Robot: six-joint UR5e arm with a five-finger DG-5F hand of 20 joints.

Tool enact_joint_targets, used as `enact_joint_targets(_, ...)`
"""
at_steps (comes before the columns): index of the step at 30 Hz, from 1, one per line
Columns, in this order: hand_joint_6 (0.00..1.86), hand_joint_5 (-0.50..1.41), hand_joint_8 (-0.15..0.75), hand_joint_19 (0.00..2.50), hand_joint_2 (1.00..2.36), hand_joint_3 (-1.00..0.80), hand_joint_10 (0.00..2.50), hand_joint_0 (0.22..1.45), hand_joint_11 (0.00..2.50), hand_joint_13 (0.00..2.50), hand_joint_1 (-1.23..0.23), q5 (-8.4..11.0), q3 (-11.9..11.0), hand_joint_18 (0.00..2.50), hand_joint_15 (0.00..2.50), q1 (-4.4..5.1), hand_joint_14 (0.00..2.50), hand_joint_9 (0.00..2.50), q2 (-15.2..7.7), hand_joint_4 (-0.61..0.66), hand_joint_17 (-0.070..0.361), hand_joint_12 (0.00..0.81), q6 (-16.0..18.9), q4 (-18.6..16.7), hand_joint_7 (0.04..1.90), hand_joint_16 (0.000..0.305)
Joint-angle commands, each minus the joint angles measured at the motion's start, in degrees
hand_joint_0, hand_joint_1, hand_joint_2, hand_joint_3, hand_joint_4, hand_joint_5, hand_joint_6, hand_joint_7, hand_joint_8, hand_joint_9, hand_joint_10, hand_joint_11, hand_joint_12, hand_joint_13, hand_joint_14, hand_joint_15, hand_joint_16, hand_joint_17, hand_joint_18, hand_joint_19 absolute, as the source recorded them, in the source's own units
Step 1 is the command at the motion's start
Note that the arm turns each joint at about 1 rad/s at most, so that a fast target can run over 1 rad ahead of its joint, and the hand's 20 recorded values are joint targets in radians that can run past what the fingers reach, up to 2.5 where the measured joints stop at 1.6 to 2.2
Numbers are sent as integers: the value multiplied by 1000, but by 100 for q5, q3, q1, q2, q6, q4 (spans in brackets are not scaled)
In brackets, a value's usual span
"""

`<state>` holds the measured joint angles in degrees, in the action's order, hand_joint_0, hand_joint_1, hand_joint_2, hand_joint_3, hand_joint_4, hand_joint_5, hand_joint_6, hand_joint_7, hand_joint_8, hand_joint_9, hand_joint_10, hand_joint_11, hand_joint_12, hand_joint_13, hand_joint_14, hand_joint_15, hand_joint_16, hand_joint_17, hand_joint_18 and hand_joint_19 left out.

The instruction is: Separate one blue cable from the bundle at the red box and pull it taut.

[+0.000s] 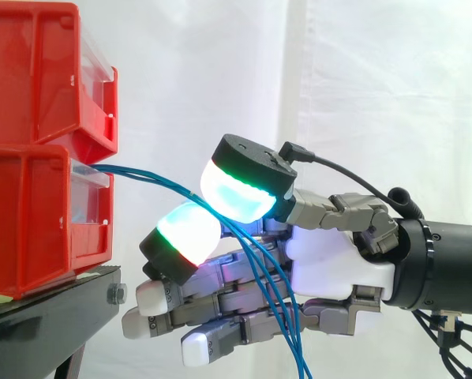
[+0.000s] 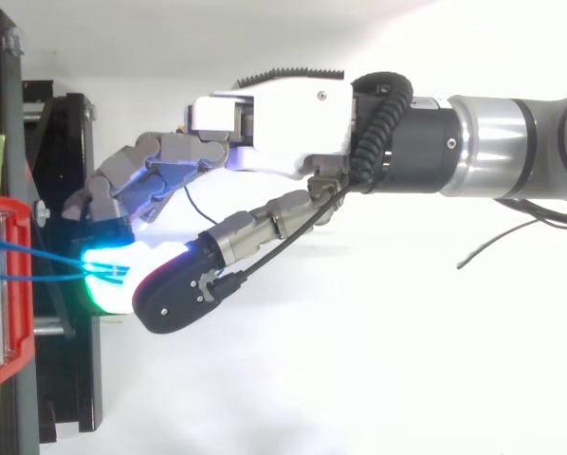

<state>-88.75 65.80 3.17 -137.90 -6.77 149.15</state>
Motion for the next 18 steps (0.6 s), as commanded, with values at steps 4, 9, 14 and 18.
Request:
enact_joint_targets(4, 838, -201, 291, 611, 1014, -282, 13, 640, 492, 358, -695, -45, -41, 472, 241, -27, 9, 597, 0, 140, 100, 338, -9, 0, 1017, 45)
enact_joint_targets(9, 847, -201, 287, 612, 1010, -366, 16, 669, 500, 387, -750, -63, -41, 515, 248, -35, 9, 601, 0, 141, 101, 346, -9, 0, 1011, 45)
enact_joint_targets(14, 847, -193, 288, 628, 1000, -500, 16, 652, 511, 401, -748, -81, -41, 531, 251, -44, 9, 618, 0, 151, 100, 345, -18, 0, 1013, 45)
enact_joint_targets(18, 843, -189, 291, 635, 1000, -500, 16, 632, 510, 407, -701, -89, -41, 542, 261, -44, 10, 635, 0, 152, 100, 346, -18, 0, 1014, 45)
